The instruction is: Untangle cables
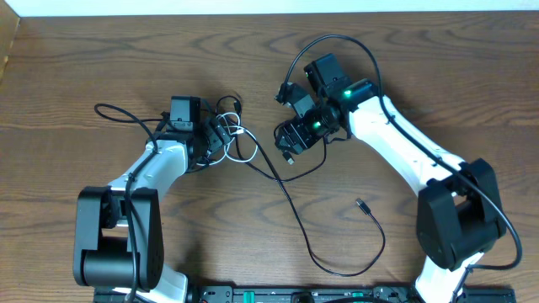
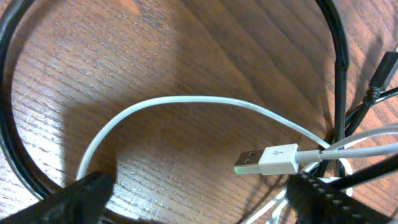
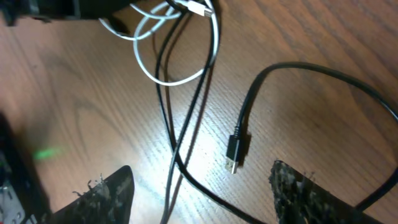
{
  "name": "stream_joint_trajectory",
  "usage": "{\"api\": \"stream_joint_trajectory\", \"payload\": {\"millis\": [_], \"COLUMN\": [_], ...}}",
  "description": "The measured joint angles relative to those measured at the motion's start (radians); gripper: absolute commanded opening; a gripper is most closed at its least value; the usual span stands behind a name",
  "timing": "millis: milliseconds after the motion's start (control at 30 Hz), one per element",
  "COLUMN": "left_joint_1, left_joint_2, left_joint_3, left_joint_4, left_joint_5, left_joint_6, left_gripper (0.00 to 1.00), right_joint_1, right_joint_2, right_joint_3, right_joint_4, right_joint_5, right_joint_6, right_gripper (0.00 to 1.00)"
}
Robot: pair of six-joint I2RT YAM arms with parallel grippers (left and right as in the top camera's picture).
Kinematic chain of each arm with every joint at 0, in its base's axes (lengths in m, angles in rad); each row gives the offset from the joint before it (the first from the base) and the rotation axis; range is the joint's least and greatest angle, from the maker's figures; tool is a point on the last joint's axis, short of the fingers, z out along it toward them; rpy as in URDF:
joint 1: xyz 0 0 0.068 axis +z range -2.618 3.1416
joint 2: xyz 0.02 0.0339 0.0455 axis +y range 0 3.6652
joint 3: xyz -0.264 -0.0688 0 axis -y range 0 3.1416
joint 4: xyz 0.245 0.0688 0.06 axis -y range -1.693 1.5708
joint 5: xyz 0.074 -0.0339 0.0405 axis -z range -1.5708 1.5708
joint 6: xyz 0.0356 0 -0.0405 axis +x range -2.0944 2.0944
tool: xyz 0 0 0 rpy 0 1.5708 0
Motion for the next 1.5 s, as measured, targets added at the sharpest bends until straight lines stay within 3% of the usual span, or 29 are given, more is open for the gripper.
{"api": "stream_joint_trajectory", "payload": {"millis": [100,167,300,433,667,833,967,1167,1500], "left_joint_1": [0.0,0.0,0.0,0.0,0.0,0.0,0.0,0.0,0.0], "left_joint_2": [0.0,0.0,0.0,0.0,0.0,0.0,0.0,0.0,0.0], "left_joint_3": [0.0,0.0,0.0,0.0,0.0,0.0,0.0,0.0,0.0], "left_joint_4": [0.003,0.003,0.003,0.003,0.003,0.003,0.003,0.003,0.003], "left_joint_5": [0.0,0.0,0.0,0.0,0.0,0.0,0.0,0.0,0.0], "left_joint_6": [0.0,0.0,0.0,0.0,0.0,0.0,0.0,0.0,0.0], "left_gripper": [1.0,1.0,1.0,1.0,1.0,1.0,1.0,0.99,0.99], "right_joint_1": [0.0,0.0,0.0,0.001,0.025,0.071,0.113,0.153,0.228], "right_joint_2": [0.005,0.005,0.005,0.005,0.005,0.015,0.074,0.159,0.166], "right_joint_3": [0.0,0.0,0.0,0.0,-0.002,-0.003,-0.003,-0.008,-0.011], "right_joint_4": [0.003,0.005,0.006,-0.009,-0.015,-0.011,-0.01,-0.008,0.008], "right_joint_5": [0.01,0.013,0.016,0.016,0.041,0.064,0.101,0.129,0.246], "right_joint_6": [0.0,0.001,-0.004,-0.023,-0.058,-0.066,-0.06,-0.037,0.064], "right_gripper": [0.71,0.84,0.99,0.99,0.85,0.59,0.49,0.44,0.24]}}
